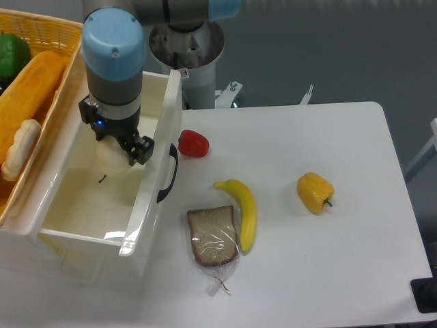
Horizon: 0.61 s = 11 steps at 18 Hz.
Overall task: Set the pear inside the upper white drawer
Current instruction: 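Lower the pear onto the drawer floor and open the gripper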
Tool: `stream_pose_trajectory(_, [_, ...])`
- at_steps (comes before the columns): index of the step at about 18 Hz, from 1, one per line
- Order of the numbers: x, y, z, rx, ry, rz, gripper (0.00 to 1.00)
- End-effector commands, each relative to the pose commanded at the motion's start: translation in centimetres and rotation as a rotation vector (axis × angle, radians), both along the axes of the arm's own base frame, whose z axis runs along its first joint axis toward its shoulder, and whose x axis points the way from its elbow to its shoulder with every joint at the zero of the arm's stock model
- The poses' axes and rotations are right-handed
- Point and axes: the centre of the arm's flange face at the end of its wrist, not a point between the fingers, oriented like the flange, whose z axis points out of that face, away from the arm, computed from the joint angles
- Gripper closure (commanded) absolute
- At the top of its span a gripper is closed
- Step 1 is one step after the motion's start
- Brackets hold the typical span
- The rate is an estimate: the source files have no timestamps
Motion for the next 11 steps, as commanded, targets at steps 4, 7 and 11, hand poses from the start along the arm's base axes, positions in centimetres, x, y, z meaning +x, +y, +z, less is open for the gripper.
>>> stream_pose_trajectory(4, [0.2, 0.4, -0.5, -0.002, -0.002, -0.017, 0.83])
stream_pose_trajectory(7, [0.1, 0.4, -0.9, 0.006, -0.006, -0.101, 0.82])
stream_pose_trajectory(11, [0.1, 0.5, -1.4, 0.016, -0.011, -0.179, 0.82])
